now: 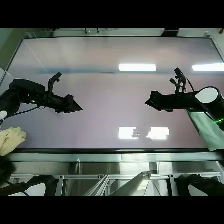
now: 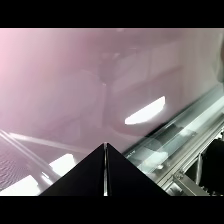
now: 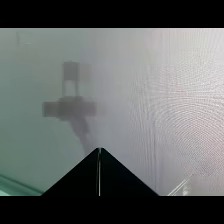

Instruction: Fold the shirts.

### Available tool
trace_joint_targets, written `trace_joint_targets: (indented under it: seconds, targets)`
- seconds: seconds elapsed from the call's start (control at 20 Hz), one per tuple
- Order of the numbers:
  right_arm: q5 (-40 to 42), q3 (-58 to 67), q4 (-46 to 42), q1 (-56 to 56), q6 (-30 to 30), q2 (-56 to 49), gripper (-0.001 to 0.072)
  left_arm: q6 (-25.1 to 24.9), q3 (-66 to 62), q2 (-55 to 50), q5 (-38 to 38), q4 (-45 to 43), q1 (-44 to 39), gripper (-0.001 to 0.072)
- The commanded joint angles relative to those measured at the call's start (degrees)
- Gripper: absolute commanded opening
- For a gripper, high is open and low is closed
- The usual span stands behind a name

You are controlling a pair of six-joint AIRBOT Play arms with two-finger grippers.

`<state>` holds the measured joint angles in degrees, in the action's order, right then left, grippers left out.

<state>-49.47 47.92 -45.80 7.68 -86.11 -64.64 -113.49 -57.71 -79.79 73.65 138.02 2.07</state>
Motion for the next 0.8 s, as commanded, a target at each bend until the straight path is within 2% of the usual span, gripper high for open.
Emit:
trace_joint_targets:
  seconds: [0.0,0.4,0.45,0.55,0.65,0.7,0.75]
  targets:
    - [0.0,0.0,0.0,0.0,0.0,0.0,0.0022,0.0,0.0,0.0,-0.2,0.0,0.0,0.0023]
    - [0.0,0.0,0.0,0.0,0.0,0.0,0.0022,0.0,-0.1,0.0,0.3,0.0,0.2,0.0026]
    - [0.0,0.0,0.0,0.0,0.0,0.0,0.0022,0.6,-0.9,0.0,1.4,0.0,0.8,0.0064]
    - [0.0,0.0,0.0,0.0,0.0,0.0,0.0022,2.3,-5.0,0.0,6.1,-0.3,3.6,0.0271]
    - [0.0,0.0,0.0,0.0,0.0,0.0,0.0022,3.6,-10.9,0.0,12.7,-3.5,8.6,0.0299]
    - [0.0,0.0,0.0,0.0,0.0,0.0,0.0022,5.9,-14.0,0.0,15.4,-7.6,11.6,0.0364]
    - [0.0,0.0,0.0,0.0,0.0,0.0,0.0022,7.6,-16.7,0.0,17.0,-12.4,14.4,0.0588]
